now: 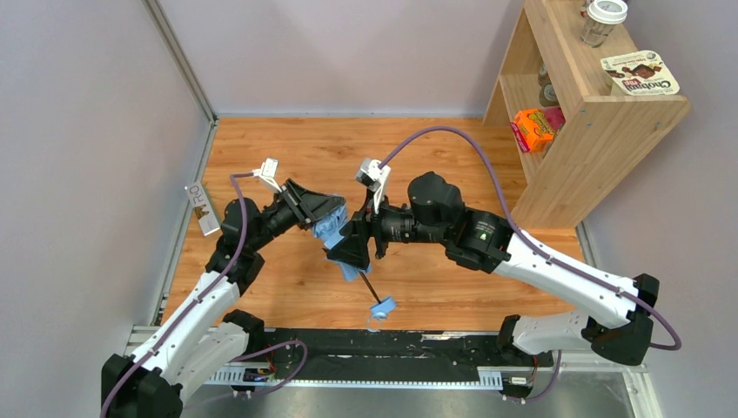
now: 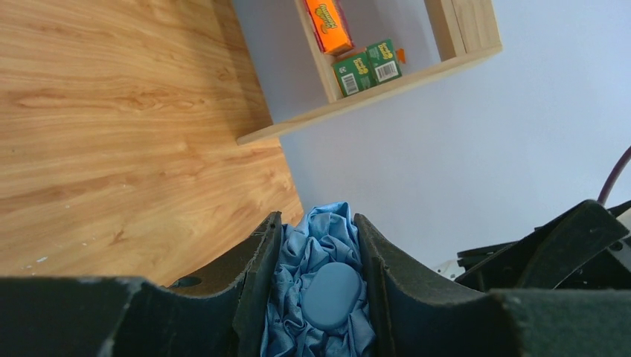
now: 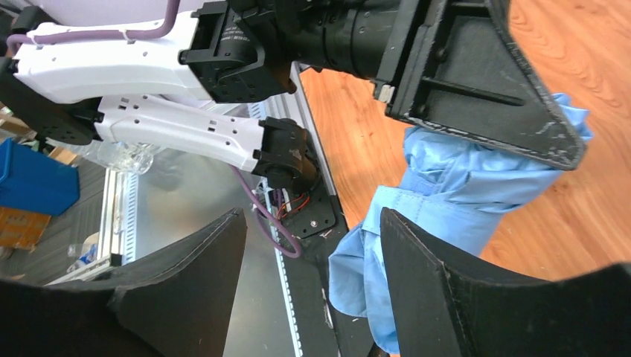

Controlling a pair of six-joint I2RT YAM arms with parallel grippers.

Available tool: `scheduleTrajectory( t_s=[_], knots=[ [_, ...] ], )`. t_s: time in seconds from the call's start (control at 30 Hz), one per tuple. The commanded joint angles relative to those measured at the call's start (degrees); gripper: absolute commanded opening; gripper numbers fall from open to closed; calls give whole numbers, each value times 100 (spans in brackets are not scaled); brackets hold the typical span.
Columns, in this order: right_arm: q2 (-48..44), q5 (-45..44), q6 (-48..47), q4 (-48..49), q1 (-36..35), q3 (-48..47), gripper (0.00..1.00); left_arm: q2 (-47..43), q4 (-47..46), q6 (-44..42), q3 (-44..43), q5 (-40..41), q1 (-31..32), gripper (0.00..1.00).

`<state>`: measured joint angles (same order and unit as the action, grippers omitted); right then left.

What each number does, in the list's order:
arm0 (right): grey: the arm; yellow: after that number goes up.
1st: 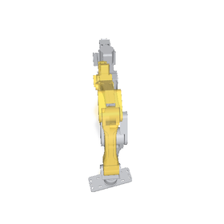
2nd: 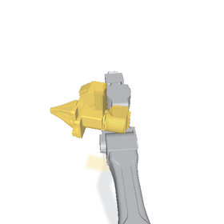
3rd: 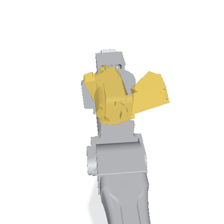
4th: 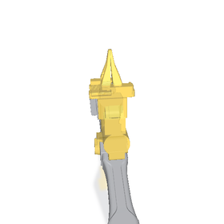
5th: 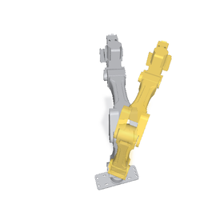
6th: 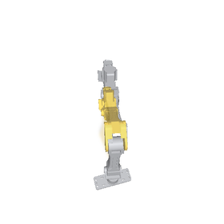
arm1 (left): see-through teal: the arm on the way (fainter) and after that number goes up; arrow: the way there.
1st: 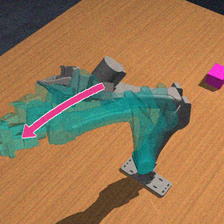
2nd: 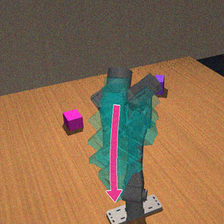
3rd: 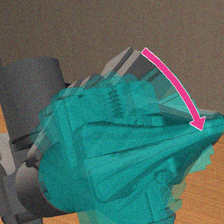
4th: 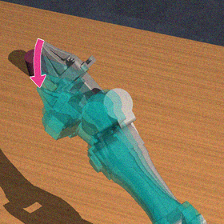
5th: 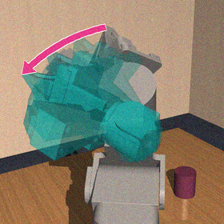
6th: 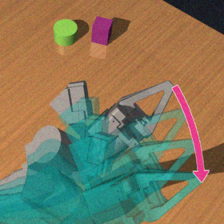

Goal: Put away the umbrella

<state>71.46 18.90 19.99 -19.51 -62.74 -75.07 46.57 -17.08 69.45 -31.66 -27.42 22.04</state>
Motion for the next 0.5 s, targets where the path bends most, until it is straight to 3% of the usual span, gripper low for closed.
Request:
scheduleTrajectory(
  t_s=[0.0, 0.2, 0.33, 0.47],
  knots=[
    [-1, -684, -275, -536, 8, -272, 68, -157, -376, -291, -305, -106, -16, 0],
    [157, -1572, -417, -668, -238, -316, 58, -201, 38, -581, -552, -88, -16, 0],
    [272, -1880, -443, -703, -265, -306, 55, -131, -259, -538, -517, -184, -16, 0],
    [-35, -2504, -557, -843, -239, -193, 68, -78, 371, -941, -596, -98, -24, 0]
  ],
)
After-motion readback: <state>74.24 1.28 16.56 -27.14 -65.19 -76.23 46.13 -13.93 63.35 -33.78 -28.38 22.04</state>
